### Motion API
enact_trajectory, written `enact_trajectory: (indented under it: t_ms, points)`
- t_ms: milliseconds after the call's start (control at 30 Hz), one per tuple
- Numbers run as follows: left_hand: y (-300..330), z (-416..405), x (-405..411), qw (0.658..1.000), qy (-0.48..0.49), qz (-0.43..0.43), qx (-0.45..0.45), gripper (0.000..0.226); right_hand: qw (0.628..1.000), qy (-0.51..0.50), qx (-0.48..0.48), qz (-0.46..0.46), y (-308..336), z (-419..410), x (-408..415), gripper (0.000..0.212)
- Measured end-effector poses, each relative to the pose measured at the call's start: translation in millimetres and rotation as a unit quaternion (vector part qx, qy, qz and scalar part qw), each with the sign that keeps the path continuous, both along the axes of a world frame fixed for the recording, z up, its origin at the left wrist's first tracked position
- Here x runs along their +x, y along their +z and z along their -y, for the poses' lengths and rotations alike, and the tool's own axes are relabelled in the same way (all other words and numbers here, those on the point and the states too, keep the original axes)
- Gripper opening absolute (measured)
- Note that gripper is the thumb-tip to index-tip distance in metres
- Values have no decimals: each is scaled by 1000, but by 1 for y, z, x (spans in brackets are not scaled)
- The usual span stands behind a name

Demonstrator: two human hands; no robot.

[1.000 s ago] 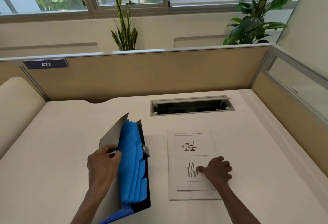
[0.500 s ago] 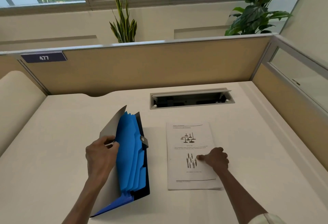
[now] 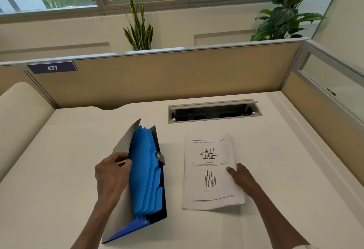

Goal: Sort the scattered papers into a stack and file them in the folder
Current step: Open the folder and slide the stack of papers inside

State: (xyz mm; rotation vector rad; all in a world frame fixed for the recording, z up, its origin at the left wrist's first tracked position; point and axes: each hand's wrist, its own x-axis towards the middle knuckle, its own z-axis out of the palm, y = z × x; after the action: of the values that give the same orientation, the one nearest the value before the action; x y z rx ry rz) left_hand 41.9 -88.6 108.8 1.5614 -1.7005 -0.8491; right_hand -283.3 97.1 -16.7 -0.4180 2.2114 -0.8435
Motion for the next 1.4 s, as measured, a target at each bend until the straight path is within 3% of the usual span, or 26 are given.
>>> enact_trajectory:
  t_ms: [233, 433, 867, 1167, 1400]
  points:
    - [5, 2, 3, 1000, 4, -3, -4, 21, 996, 5, -87, -30, 11, 1, 6, 28]
    - [8, 4, 4, 1000, 9, -9, -11, 21, 982, -1, -152, -112, 57, 24, 13, 23]
    - [12, 7, 1, 1000, 7, -26, 2, 19, 906, -27, -314, -283, 195, 91, 83, 19]
    - [12, 8, -5, 999, 7, -39, 4, 18, 898, 88, -291, -318, 187, 105, 138, 11]
    - [7, 13, -7, 999, 10, -26, -32, 18, 921, 179, -200, -281, 171, 106, 159, 12]
